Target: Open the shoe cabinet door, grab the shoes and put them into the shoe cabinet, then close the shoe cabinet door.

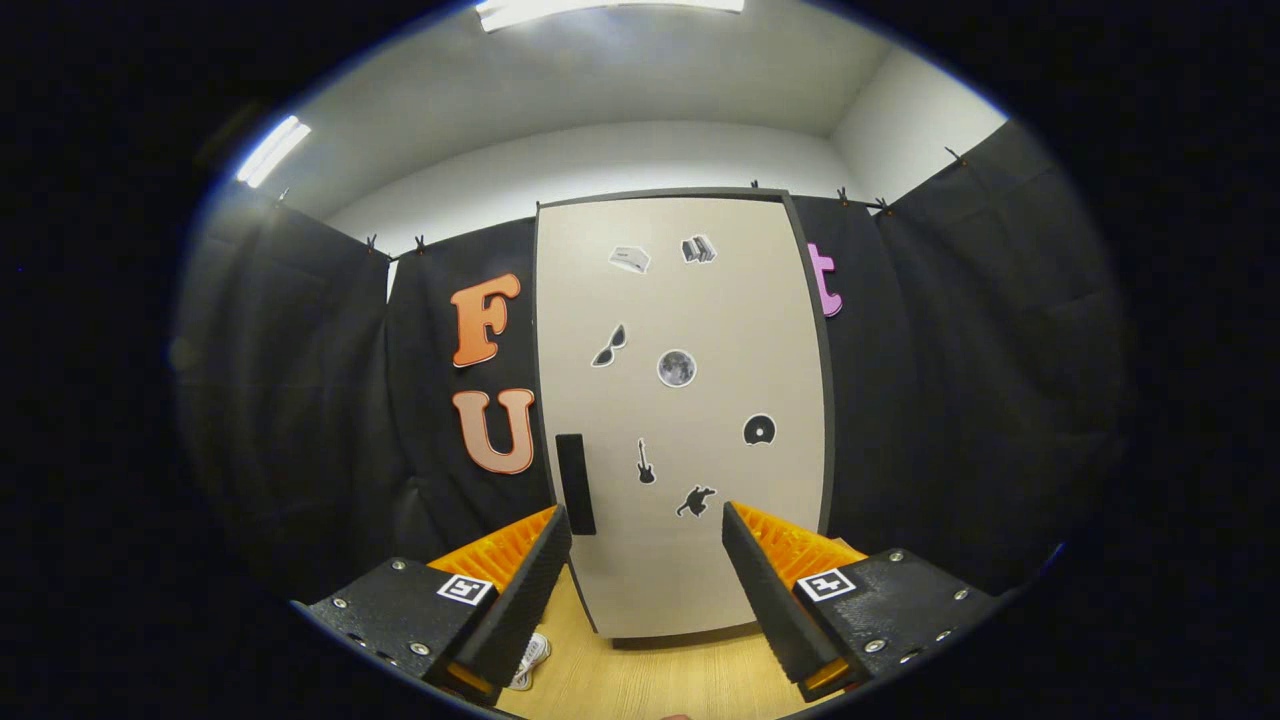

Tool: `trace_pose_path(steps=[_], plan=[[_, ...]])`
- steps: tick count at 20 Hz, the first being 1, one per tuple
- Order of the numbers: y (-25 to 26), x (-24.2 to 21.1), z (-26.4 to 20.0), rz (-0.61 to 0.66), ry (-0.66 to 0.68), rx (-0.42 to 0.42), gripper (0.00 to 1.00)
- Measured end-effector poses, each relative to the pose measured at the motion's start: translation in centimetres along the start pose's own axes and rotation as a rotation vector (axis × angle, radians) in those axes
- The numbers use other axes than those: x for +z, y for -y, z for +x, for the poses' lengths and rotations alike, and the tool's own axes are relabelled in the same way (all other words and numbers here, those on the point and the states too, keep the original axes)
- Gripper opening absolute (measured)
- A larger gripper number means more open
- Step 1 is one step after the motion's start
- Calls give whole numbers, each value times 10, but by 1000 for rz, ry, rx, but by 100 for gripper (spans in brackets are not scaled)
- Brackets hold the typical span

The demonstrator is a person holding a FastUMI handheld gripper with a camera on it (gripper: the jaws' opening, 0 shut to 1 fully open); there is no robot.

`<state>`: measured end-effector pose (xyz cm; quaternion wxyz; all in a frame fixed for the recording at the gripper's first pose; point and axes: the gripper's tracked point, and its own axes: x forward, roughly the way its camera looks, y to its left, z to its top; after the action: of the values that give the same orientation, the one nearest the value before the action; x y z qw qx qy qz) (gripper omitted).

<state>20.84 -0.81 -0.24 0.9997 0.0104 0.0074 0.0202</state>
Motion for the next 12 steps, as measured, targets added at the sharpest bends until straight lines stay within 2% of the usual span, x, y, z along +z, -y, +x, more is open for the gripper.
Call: trace_pose_path(steps=[12], plan=[[9, 0, -33, 1, 9, 7, 95]])
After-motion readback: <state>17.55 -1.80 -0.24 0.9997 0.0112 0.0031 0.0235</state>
